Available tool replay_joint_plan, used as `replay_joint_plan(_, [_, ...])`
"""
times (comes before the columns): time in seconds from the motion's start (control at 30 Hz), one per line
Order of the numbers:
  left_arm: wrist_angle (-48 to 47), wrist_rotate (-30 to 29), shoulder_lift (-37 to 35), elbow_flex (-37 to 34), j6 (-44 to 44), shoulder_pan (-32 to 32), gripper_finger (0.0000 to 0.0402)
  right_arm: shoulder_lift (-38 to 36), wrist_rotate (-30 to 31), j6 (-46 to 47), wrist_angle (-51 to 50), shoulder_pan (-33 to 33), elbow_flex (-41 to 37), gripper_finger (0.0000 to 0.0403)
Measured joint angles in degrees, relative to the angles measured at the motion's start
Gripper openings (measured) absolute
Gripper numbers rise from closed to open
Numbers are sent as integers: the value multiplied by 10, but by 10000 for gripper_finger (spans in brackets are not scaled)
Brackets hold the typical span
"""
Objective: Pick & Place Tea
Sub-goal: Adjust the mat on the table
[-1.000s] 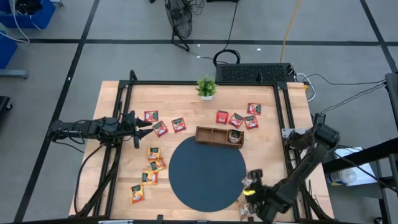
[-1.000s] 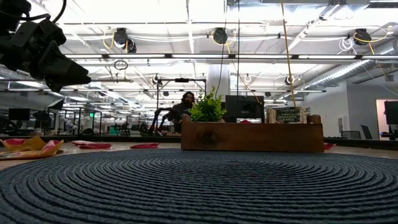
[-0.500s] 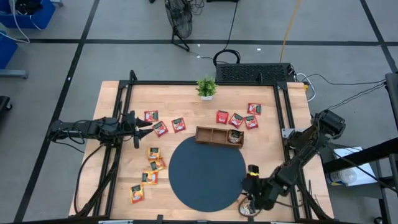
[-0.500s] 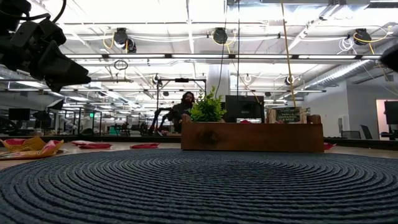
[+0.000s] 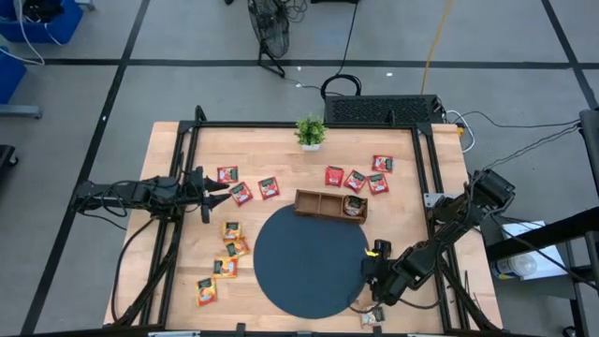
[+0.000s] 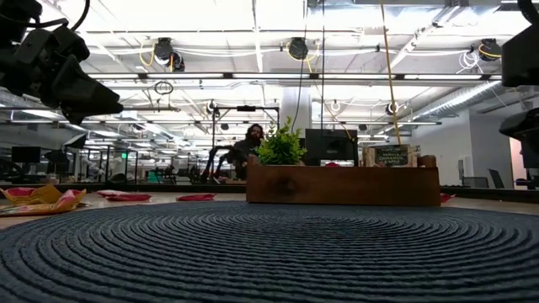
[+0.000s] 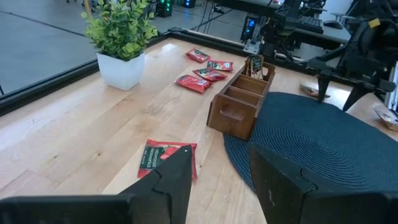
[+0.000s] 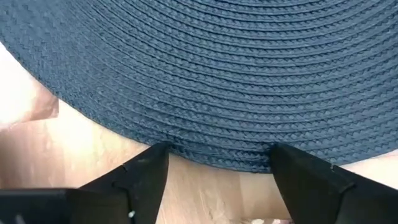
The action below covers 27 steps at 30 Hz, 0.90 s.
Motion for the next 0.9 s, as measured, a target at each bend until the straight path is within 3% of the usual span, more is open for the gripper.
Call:
replay_joint_plan(0.1, [0, 0, 0, 0, 0, 0, 161, 0, -11, 71, 17, 0, -10, 243])
replay_joint_plan(0.2, [0, 0, 0, 0, 0, 0, 161, -1, 5, 118, 96, 3, -22, 235])
replay_joint_plan(0.33, [0, 0, 0, 0, 0, 0, 161, 0, 67, 32, 170, 2, -33, 234])
replay_joint_plan(0.7, [0, 0, 0, 0, 0, 0, 161, -15, 15, -168, 345, 8, -34, 233])
replay_joint_plan(0.9, [0, 0, 0, 0, 0, 0, 161, -15, 43, -232, 431, -5, -33, 233])
